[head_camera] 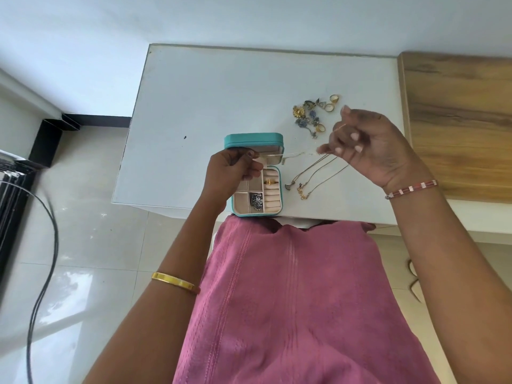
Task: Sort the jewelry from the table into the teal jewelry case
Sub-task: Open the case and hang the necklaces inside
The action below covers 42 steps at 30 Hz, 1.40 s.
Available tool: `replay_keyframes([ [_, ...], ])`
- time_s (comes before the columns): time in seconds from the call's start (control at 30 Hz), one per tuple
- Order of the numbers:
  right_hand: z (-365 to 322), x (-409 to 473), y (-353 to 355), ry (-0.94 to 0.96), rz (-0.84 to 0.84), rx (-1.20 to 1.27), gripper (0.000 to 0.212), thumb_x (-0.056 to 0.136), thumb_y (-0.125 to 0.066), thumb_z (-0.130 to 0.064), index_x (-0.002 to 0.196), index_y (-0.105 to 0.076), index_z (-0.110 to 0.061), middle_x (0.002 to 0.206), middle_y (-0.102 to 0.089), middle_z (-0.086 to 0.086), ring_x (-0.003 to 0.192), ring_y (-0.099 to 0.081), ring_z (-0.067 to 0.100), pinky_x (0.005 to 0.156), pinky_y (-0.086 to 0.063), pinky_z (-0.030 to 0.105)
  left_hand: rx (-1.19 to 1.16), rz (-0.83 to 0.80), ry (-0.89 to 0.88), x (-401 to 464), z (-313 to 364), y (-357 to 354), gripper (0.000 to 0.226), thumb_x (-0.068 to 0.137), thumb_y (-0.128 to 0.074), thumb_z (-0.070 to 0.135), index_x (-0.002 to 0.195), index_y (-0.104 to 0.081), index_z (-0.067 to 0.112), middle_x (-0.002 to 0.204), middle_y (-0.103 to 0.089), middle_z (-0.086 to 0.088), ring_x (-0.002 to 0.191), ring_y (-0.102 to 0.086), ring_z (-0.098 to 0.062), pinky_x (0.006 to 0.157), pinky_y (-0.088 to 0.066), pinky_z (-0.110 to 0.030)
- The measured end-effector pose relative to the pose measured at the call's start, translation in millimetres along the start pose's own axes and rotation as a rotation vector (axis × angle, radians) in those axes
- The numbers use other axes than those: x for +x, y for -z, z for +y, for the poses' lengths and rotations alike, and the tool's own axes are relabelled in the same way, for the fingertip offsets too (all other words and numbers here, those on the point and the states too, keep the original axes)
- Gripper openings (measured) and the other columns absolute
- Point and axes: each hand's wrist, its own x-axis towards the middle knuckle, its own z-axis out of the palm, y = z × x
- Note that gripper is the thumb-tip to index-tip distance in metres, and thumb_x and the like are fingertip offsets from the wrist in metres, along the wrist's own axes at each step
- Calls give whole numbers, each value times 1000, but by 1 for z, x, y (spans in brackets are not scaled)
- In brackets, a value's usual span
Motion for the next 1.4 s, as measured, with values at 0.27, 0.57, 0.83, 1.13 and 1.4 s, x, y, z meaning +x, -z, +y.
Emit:
replay_keyframes([
  [0.27, -18, -5, -18, -124, -221, -307, 25, 95, -40, -10, 106, -62, -7, 38, -26, -6, 35, -17, 8, 39, -24, 18, -109, -136, 33, 3, 5, -5, 18, 96, -48, 12, 97, -66, 13, 82, -73, 5, 71, -65, -9, 69, -50, -21],
  [0.57, 9, 0, -59, -374, -329, -410, 27, 97, -39, -8, 115, -58, 0, 43, -30, -3, 35, -16, 5, 38, -22, 17, -346, -350, 110, 4, 8, -8, 30, 83, -47, 30, 99, -60, 8, 86, -69, -7, 82, -66, -19, 85, -52, -32],
  [0.83, 8, 5, -59, -462, -323, -169, 30, 97, -36, -8, 118, -55, 2, 41, -31, -4, 33, -21, 3, 34, -23, 13, -207, -360, 138, 6, 3, -1, 51, 84, -37, 47, 112, -53, 8, 97, -59, -14, 94, -55, -28, 91, -46, -40],
  [1.13, 0, 13, -39, -436, -208, 29, 32, 91, -40, -15, 116, -55, -3, 43, -31, -7, 35, -23, 2, 32, -24, 13, -93, -429, 274, 2, 6, -5, 53, 97, -28, 51, 110, -55, 8, 87, -70, -9, 77, -69, -18, 81, -53, -27],
  [1.4, -12, 12, -20, -363, -63, -9, 23, 92, -42, -20, 85, -60, -10, 42, -33, -7, 37, -27, 4, 36, -27, 15, -11, -406, 195, -1, 6, 0, 40, 96, -46, 28, 65, -56, 6, 57, -62, -2, 69, -66, -19, 72, -53, -22],
])
